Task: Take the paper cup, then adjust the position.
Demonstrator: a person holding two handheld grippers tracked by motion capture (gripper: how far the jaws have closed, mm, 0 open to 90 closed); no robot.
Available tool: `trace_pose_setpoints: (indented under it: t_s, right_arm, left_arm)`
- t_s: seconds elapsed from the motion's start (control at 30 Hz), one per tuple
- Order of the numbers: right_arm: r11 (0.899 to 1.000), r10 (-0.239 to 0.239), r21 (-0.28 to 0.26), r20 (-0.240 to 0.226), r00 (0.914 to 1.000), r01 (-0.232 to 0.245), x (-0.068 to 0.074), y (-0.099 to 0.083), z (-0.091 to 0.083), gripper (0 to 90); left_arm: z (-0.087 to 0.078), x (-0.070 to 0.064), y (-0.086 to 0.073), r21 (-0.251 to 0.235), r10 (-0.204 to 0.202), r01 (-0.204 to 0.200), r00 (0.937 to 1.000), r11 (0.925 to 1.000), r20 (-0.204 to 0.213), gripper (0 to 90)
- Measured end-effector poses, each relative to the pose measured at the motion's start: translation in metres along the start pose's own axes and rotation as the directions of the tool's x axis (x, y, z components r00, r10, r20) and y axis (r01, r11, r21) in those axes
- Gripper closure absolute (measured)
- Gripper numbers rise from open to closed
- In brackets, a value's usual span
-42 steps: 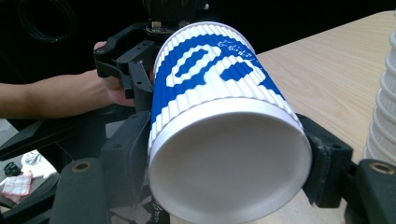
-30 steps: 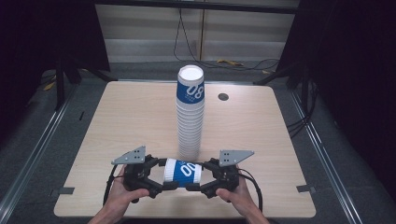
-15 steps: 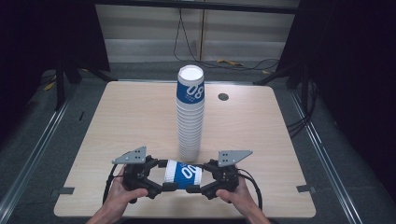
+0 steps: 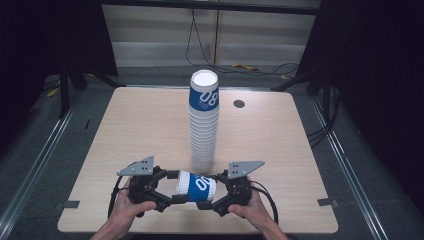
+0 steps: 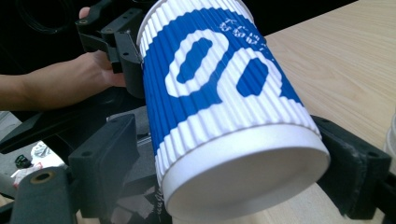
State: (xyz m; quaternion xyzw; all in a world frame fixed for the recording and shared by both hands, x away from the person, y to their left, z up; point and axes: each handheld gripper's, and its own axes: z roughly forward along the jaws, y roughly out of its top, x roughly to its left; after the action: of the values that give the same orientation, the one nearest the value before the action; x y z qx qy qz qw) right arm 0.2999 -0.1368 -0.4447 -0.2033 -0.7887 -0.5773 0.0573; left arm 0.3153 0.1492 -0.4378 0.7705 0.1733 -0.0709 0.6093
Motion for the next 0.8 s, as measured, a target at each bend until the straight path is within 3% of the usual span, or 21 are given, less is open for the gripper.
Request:
trace_pose_setpoints:
  t_s: [0.23,0.43,0.53,0.8]
  right_arm:
    - [0.999,0.008,0.041,-0.007,0.9999,-0.007,0.0,-0.003,0.001,13.7]
    - [0.998,0.001,0.066,0.025,0.9997,-0.003,-0.002,-0.006,-0.001,13.7]
    - [0.997,0.001,0.082,0.042,0.9991,-0.004,-0.004,-0.008,-0.005,13.8]
    - [0.995,0.024,0.09,0.083,0.9962,-0.032,-0.011,-0.013,-0.015,13.9]
  left_arm:
    - [-0.004,-0.001,0.002,-0.006,0.003,-0.003,1.0,1.0,-0.009,16.1]
    - [-0.008,-0.001,0.004,0.01,0.012,-0.011,0.9992,0.9999,-0.037,16.0]
    - [-0.012,0.0,0.005,-0.005,0.015,-0.016,0.9971,0.9999,-0.074,16.0]
    - [-0.022,0.006,0.007,0.044,0.027,-0.019,0.982,0.9989,-0.187,16.0]
